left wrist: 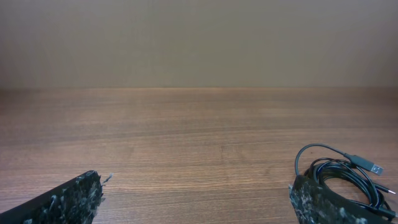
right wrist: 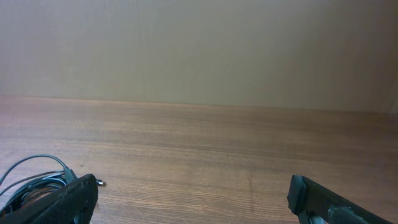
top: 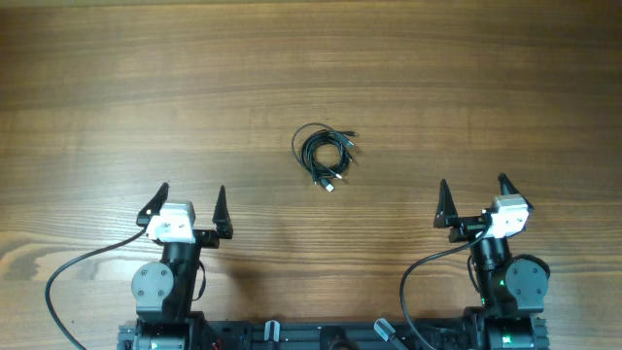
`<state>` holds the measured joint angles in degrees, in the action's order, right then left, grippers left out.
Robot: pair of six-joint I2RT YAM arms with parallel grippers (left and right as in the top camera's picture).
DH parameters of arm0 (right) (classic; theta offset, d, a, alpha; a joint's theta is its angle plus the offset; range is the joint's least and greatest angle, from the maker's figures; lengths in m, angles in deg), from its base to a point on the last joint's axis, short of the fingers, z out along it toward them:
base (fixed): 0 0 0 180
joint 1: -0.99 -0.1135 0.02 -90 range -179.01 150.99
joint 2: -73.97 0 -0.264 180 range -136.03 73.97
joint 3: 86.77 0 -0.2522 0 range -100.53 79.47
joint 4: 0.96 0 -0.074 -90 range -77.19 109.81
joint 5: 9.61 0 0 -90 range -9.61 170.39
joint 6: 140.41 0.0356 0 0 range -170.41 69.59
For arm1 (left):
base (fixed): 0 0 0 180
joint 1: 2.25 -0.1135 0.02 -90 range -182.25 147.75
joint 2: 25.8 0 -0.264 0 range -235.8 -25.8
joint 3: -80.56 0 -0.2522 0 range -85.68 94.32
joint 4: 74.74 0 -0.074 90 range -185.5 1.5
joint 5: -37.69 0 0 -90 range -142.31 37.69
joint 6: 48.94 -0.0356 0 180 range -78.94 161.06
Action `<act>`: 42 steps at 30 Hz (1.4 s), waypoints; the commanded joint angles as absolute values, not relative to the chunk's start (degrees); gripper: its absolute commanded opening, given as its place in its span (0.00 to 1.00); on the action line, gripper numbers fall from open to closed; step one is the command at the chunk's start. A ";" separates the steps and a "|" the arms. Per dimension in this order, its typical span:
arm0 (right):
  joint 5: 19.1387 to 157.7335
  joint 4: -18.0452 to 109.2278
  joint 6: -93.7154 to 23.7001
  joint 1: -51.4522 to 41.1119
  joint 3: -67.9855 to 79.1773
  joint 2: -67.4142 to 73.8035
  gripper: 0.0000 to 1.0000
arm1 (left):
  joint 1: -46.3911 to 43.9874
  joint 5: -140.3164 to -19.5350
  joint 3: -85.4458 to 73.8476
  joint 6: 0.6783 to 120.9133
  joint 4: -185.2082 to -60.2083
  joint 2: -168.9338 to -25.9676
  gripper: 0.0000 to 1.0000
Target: Untangle cables
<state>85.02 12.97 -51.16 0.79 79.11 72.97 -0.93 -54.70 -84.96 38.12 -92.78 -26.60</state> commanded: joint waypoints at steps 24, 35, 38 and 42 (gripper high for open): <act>84.25 12.71 -51.77 -0.44 79.18 73.54 1.00 | -1.37 -54.13 -85.36 37.84 -92.86 -27.43 1.00; 84.25 12.71 -51.75 -0.44 79.18 73.54 1.00 | -1.37 -54.13 -85.36 37.86 -92.88 -27.43 1.00; 84.25 12.73 -51.75 -0.44 79.18 73.54 1.00 | -1.32 -66.55 -85.34 49.33 -91.66 -27.52 1.00; 84.25 12.71 -51.77 -0.44 79.18 73.54 1.00 | -1.26 -89.59 -85.34 69.16 -83.57 -27.58 1.00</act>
<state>84.99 12.97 -51.16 -0.15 79.11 72.97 -1.08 -71.36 -85.12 54.58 -88.69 -27.50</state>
